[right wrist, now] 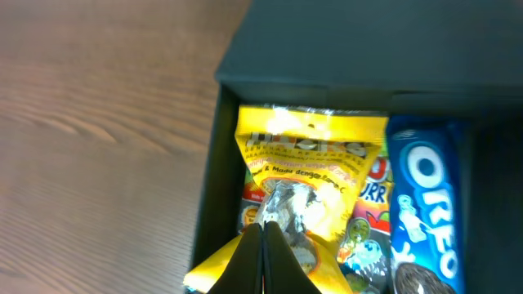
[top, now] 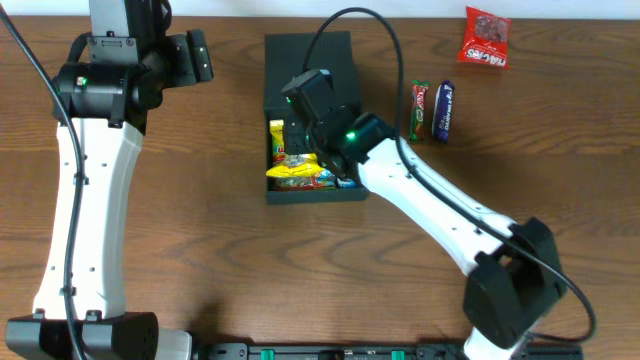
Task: Pack container
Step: 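Lower the yellow bag into the box with the right gripper and release, then grasp the red snack bag with the right gripper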
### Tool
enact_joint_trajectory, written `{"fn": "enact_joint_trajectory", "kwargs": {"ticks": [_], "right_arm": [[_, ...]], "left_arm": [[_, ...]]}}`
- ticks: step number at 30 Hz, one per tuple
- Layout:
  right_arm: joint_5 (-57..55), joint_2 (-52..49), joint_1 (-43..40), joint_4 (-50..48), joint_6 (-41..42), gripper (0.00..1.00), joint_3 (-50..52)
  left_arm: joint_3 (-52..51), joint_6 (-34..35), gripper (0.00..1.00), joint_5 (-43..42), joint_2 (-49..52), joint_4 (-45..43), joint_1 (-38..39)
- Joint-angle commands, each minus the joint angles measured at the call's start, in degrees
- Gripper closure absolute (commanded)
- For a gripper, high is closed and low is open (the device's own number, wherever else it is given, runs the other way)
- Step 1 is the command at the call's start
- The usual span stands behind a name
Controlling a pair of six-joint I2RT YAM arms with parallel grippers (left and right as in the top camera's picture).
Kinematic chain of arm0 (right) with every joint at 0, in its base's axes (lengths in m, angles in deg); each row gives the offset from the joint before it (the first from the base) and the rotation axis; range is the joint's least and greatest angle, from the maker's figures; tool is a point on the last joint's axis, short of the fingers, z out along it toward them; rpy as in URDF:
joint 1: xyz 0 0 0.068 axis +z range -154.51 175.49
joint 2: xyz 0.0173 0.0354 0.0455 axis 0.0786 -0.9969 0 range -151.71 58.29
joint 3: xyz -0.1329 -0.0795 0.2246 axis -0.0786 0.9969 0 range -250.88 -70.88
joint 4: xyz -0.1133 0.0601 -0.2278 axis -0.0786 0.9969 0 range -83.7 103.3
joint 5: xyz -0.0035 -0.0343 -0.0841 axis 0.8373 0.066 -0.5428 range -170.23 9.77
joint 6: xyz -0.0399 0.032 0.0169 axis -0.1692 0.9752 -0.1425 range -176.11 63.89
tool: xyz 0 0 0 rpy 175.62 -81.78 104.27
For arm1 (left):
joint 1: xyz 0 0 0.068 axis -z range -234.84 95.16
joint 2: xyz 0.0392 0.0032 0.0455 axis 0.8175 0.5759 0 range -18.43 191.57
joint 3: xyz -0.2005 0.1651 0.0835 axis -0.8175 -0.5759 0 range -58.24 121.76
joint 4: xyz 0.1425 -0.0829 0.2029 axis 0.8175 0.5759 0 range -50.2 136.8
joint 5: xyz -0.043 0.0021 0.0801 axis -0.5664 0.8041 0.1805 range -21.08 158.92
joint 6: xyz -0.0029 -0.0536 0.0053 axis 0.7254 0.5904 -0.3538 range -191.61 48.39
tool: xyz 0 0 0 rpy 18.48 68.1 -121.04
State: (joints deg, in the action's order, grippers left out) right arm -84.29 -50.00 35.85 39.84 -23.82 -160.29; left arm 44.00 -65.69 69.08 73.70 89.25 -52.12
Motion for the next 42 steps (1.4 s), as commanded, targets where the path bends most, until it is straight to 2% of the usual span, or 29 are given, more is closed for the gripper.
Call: {"fn": "enact_joint_trajectory", "kwargs": {"ticks": [1,7,14,27,32,36,39,42], "right_arm": [[3.9,-4.9,-0.2,-0.8,-5.4,0.99,0.4],[6.5,-12.2,-0.3,-0.9,-6.3,0.99,0.4],[10.3,-14.3,-0.3,-0.3,-10.2,0.99,0.4],[10.3,-1.7,-6.6,2.0,-16.2,0.99,-3.1],[3.7,2.9,-16.6,-3.5,-14.2,0.98,-3.2],[0.0,2.1,-28.3,-6.1,-13.9,0.97,-3.2],[0.0,0.2,-36.0,-6.6,-13.9,0.92,-3.2],[0.2,-2.3,-40.3,-8.1,-13.9,0.98,-3.2]], "left_arm": [[-0.2,-0.8,0.05,0.0,-0.5,0.0,-0.2],[-0.2,-0.8,0.05,0.0,-0.5,0.3,-0.2],[-0.2,-0.8,0.05,0.0,-0.5,0.9,-0.2],[-0.2,-0.8,0.05,0.0,-0.5,0.9,-0.2],[-0.2,-0.8,0.05,0.0,-0.5,1.3,-0.2],[-0.2,-0.8,0.05,0.0,-0.5,1.3,-0.2],[-0.2,-0.8,0.05,-0.1,-0.5,1.3,-0.2],[-0.2,-0.8,0.05,-0.2,-0.5,1.3,-0.2]]}}
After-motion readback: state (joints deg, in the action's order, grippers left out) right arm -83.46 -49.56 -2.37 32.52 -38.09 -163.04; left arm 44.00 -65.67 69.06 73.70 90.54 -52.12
